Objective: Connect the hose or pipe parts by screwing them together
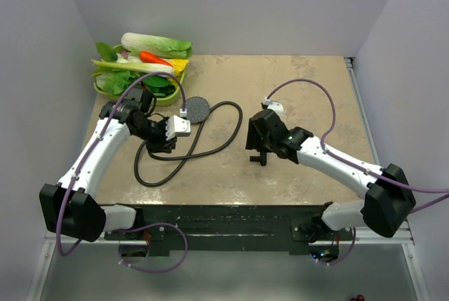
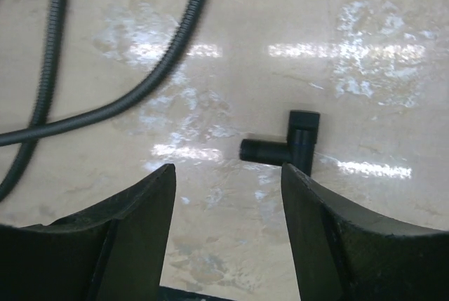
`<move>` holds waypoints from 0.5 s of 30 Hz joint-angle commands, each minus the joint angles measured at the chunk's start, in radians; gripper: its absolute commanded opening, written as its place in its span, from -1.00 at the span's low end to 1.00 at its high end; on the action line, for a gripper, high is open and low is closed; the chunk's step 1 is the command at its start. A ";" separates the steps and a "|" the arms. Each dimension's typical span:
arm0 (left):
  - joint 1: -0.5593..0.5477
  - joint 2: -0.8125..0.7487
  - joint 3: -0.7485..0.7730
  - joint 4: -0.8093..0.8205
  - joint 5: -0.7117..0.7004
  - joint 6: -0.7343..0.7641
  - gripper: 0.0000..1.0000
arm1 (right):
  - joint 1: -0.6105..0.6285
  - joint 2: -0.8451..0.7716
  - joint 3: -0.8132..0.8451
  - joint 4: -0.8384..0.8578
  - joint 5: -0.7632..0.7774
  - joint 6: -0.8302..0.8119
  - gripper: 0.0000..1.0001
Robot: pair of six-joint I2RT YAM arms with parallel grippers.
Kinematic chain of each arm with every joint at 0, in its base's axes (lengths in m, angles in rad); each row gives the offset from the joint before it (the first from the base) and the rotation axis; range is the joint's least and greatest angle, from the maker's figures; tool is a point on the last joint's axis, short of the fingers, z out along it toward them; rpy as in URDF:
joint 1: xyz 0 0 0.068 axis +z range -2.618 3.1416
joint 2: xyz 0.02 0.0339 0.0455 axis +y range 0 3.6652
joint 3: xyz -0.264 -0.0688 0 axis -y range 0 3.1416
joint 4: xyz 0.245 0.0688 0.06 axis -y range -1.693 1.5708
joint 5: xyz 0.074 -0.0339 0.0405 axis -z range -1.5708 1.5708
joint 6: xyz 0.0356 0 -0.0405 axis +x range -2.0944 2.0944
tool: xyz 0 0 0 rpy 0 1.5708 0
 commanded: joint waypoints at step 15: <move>-0.007 -0.056 0.011 -0.004 0.058 -0.030 -1.00 | -0.036 0.168 -0.122 0.072 0.102 0.128 0.26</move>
